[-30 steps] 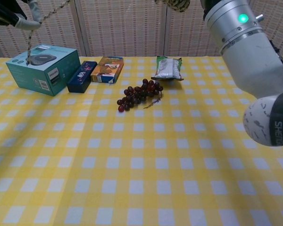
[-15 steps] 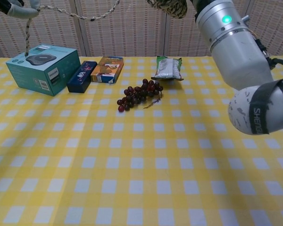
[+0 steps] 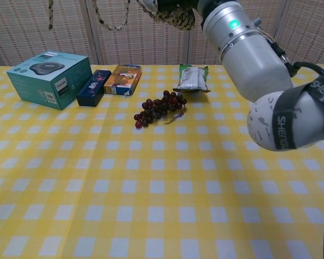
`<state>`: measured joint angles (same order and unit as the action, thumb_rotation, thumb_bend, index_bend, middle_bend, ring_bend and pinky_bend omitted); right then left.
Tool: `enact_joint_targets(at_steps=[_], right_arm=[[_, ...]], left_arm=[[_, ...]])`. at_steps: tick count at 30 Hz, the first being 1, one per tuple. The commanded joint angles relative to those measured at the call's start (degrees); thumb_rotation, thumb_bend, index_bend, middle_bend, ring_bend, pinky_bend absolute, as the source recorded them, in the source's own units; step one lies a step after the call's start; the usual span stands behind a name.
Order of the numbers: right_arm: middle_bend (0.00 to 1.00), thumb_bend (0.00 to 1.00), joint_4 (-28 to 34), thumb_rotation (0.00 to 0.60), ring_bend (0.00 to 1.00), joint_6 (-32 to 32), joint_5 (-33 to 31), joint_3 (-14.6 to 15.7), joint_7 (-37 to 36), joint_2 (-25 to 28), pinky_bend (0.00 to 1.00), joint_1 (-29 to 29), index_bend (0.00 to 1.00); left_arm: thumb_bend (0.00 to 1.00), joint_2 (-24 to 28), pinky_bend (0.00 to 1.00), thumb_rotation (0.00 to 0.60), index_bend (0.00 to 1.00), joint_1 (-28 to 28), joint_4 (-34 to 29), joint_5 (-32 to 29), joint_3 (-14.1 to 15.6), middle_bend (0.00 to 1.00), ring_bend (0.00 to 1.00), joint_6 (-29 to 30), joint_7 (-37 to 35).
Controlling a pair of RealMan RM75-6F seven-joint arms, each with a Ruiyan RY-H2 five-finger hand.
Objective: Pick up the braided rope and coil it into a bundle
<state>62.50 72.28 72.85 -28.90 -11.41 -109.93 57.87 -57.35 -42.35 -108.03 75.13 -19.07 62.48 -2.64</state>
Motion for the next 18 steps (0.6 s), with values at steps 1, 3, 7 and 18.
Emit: enact_joint_targets(at_steps=[1, 3, 7, 18], right_arm=[[0.66, 0.36, 0.49, 0.600, 0.59, -1.44, -0.83, -0.23, 1.33, -0.03, 0.74, 0.69, 0.83], [0.66, 0.36, 0.93, 0.600, 0.59, -2.72, -1.10, -0.01, 2.01, 0.23, 0.74, 1.10, 0.83], [0.66, 0.36, 1.70, 0.600, 0.59, -4.50, -0.95, 0.73, 3.06, 0.79, 0.74, 1.68, 0.83], [0.66, 0.35, 3.86, 0.600, 0.59, -9.35, 1.10, 3.84, 3.09, 3.39, 0.74, 2.61, 0.84]], left_arm=[[0.40, -0.50, 1.00, 0.600, 0.76, -0.83, -0.70, 1.47, -0.43, 1.00, 1.00, 0.62, 1.03], [0.40, -0.79, 1.00, 0.600, 0.76, -1.39, -1.01, 2.24, -0.69, 1.00, 1.00, 0.78, 1.64], [0.41, -1.52, 1.00, 0.600, 0.76, -2.72, -1.39, 2.94, -1.52, 1.00, 1.00, 0.77, 2.15], [0.40, -2.62, 1.00, 0.600, 0.76, -5.44, -0.83, 0.42, -2.79, 1.00, 1.00, -1.13, 3.21]])
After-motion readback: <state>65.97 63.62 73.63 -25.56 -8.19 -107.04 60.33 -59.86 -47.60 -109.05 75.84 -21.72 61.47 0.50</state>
